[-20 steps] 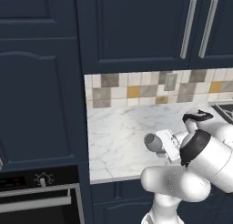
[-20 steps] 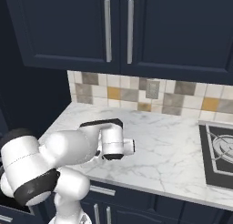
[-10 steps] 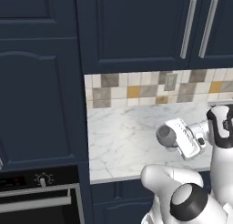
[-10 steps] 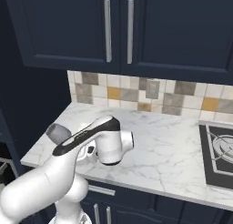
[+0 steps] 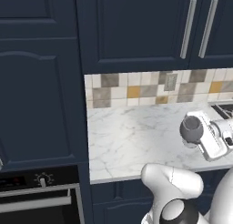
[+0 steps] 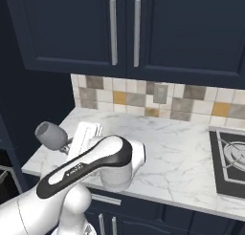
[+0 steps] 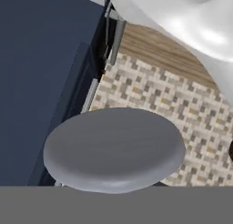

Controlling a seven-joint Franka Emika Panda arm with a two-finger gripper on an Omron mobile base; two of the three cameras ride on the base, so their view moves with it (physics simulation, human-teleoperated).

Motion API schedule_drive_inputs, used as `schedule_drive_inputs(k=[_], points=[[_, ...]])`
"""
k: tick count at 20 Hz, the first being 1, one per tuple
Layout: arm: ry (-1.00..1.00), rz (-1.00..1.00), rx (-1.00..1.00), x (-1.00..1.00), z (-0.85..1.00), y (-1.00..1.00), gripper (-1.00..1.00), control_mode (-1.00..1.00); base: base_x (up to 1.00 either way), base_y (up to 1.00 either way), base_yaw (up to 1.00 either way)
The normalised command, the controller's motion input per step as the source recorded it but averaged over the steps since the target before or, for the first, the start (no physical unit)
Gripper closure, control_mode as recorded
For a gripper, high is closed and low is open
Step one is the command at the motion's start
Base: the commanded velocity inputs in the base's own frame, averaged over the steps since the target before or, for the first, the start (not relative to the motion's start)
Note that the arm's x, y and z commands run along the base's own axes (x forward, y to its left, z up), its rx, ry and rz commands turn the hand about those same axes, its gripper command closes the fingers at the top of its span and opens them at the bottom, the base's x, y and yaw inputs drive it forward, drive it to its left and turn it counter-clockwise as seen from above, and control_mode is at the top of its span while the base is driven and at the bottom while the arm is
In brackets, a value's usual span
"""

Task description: Retrieve the wine glasses from the counter and place one next to each plate.

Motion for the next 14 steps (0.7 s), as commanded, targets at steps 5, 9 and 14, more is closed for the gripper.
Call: schedule_drive_inputs(k=[5, 9, 14], points=[[0.0, 0.0, 0.01, 0.0, 0.65, 0.01, 1.0, -1.0, 0.0, 0.0, 0.0], [0.0, 0.0, 0.0, -0.18, 0.25, 0.25, 1.0, 1.0, -0.19, 0.13, 0.0], [0.0, 0.0, 0.0, 0.0, 0.0, 0.0, 1.0, 1.0, -1.0, 0.33, 0.0]])
